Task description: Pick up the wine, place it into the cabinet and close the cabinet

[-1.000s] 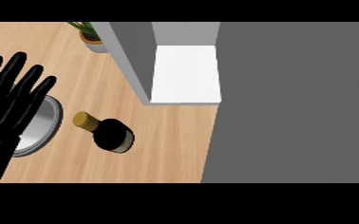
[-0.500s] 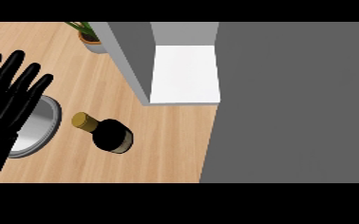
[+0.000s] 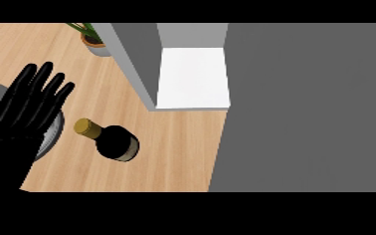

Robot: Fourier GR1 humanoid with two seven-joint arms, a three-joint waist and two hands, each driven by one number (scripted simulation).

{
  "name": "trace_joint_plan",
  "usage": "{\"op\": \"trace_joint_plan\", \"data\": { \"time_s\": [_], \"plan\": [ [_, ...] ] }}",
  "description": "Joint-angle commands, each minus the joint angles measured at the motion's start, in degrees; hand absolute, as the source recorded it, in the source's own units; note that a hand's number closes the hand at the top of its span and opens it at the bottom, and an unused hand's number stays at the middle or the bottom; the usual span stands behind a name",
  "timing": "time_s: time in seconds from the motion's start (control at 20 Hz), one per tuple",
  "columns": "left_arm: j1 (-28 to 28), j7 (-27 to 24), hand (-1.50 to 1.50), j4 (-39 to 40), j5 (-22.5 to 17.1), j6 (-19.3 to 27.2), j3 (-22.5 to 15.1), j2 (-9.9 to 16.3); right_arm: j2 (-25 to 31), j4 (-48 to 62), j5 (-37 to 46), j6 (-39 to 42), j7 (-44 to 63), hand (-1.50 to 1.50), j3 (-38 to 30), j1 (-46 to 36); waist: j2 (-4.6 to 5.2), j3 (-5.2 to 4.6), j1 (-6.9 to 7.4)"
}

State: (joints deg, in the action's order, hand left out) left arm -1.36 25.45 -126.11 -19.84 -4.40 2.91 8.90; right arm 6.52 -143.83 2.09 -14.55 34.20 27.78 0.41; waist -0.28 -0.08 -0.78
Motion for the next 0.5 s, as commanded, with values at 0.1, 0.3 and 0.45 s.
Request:
{"op": "trace_joint_plan", "data": {
  "time_s": [0.1,0.3,0.45],
  "plan": [
    [5.71,-8.42,-1.5,3.78,2.28,-4.12,-0.12,-1.83,2.43,-11.28,9.32,-2.55,4.88,-1.5,4.94,2.41,-0.14,-0.03,0.01],
    [4.18,-10.94,-1.5,10.2,3.38,-4.77,1.21,-1.52,2.92,-11.94,6.95,-3.74,6.48,-1.5,1.88,-1.13,-0.01,-0.02,-0.06],
    [4.45,-15.11,-1.5,13.19,5.73,-5.49,0.77,-2.4,3.88,-10.78,5.44,-3.77,6.93,-1.5,0.15,-2.29,0.09,0.01,0.23]
  ]
}}
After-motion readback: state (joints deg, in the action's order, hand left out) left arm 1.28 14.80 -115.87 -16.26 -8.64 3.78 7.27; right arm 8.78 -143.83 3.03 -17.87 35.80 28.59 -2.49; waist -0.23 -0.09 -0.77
